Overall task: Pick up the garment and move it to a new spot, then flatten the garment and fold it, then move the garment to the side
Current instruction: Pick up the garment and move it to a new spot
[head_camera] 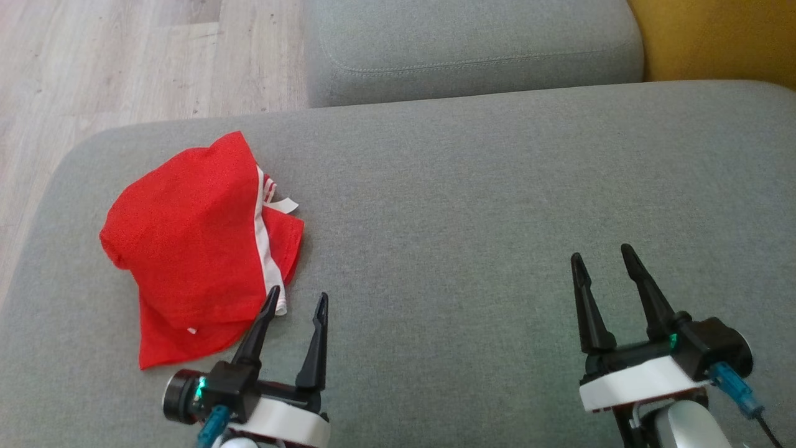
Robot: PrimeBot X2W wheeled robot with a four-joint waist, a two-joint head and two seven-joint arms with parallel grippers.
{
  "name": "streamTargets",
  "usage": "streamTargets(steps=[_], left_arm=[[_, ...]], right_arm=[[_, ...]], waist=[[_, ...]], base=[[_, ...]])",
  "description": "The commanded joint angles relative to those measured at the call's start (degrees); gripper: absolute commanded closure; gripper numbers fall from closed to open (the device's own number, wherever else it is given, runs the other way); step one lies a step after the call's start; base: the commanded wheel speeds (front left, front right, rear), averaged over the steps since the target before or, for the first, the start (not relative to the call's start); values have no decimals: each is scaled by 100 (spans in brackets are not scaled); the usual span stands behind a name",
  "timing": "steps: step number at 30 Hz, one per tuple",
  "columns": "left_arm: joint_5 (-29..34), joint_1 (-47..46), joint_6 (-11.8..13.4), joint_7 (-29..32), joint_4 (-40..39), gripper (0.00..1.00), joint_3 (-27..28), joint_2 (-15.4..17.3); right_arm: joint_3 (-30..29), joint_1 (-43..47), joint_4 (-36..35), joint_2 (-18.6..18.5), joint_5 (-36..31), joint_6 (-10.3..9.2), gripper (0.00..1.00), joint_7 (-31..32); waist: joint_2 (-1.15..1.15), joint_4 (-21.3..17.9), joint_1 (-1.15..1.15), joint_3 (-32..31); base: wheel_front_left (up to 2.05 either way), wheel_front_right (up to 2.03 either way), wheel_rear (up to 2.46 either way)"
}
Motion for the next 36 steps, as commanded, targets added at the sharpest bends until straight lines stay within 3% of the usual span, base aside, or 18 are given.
streamTargets(steps=[1, 15, 36], left_arm=[[45, -201, -41, -71, -150, 0, 275, -44], [119, -166, -75, -71, -137, 0, 611, -141], [212, 23, -127, -71, -150, 0, 1113, -163]], right_arm=[[143, -188, -148, -44, 31, -4, 0, -62], [217, -150, -117, -44, 196, -4, 0, -62], [861, 49, -64, -44, 406, -4, 0, -62]], waist=[[0, 2, 0, -4], [0, 228, 0, -25], [0, 1682, 0, -261]], base=[[0, 0, 0], [0, 0, 0], [0, 0, 0]])
